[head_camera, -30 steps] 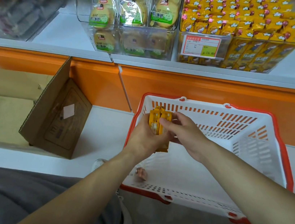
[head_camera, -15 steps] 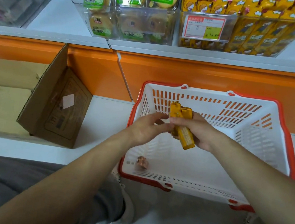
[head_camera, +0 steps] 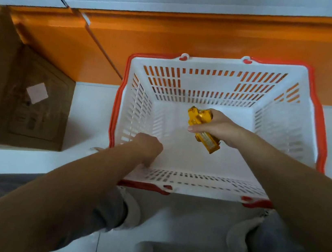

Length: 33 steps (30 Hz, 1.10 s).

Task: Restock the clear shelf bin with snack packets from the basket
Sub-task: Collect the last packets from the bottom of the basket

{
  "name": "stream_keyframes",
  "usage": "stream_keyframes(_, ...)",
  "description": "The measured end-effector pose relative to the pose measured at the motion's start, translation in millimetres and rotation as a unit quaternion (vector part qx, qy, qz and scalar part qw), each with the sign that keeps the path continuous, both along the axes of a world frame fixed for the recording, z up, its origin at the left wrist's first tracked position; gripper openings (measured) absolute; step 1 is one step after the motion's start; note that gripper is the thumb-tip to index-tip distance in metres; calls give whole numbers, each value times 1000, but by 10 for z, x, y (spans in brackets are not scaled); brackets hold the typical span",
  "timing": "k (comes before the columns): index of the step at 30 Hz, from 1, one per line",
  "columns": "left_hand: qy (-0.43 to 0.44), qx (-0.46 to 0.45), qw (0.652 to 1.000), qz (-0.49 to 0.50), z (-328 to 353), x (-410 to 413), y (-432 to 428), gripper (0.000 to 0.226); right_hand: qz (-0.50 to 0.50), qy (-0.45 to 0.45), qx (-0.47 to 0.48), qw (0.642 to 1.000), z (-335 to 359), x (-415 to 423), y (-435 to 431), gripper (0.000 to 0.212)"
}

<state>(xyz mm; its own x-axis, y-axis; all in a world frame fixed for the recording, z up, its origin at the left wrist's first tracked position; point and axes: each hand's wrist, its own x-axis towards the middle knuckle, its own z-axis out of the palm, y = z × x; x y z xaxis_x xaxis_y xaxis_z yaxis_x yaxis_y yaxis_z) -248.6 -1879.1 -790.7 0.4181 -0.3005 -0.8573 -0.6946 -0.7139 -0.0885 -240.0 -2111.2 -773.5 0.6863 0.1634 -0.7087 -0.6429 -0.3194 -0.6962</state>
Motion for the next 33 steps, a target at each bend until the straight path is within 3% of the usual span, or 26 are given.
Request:
stream_keyframes(3, -7, -57, 996, 71, 0, 61, -26, 55, -30, 1, 14, 999, -29, 11, -29, 77)
stream_keyframes(5, 3, -151, 954, 260, 135, 138, -54, 70, -51, -4, 31, 998, -11, 20, -28, 76)
stream_keyframes(6, 19, -214, 901, 376, 232, 162, -77, 72, -65, -8, 41, 997, 6, 24, -28, 72)
stream_keyframes(8, 74, -338, 760, 550, 417, 198, -124, 64, -100, -13, 72, 992, 72, 29, -26, 64)
stream_keyframes(11, 132, -439, 604, 652, 695, 199, -172, 45, -155, -29, 128, 979, 294, 11, 9, 52)
stream_keyframes(13, 157, -480, 535, 677, 878, 192, -224, 32, -187, -35, 163, 968, 497, -8, 62, 54)
stream_keyframes(17, 133, -528, 462, 700, 1305, 165, -350, 14, -206, -45, 209, 955, 985, -17, 196, 52)
stream_keyframes(20, 98, -557, 440, 698, 1659, 184, -399, 16, -226, -81, 231, 943, 1390, -14, 262, 57)
stream_keyframes(22, 105, -581, 466, 659, 1901, 193, -423, 41, -244, -104, 229, 936, 1686, -14, 327, 62)
stream_keyframes(25, 110, -611, 479, 621, 2279, 207, -436, 79, -264, -129, 223, 930, 2157, 5, 436, 49)
stream_keyframes(30, 92, -653, 473, 583, 2856, 296, -406, 57, -259, -142, 260, 919, 2850, 32, 461, 36)
stream_keyframes(33, 82, -673, 467, 568, 3090, 340, -364, 25, -228, -156, 254, 927, 3119, 33, 391, 33)
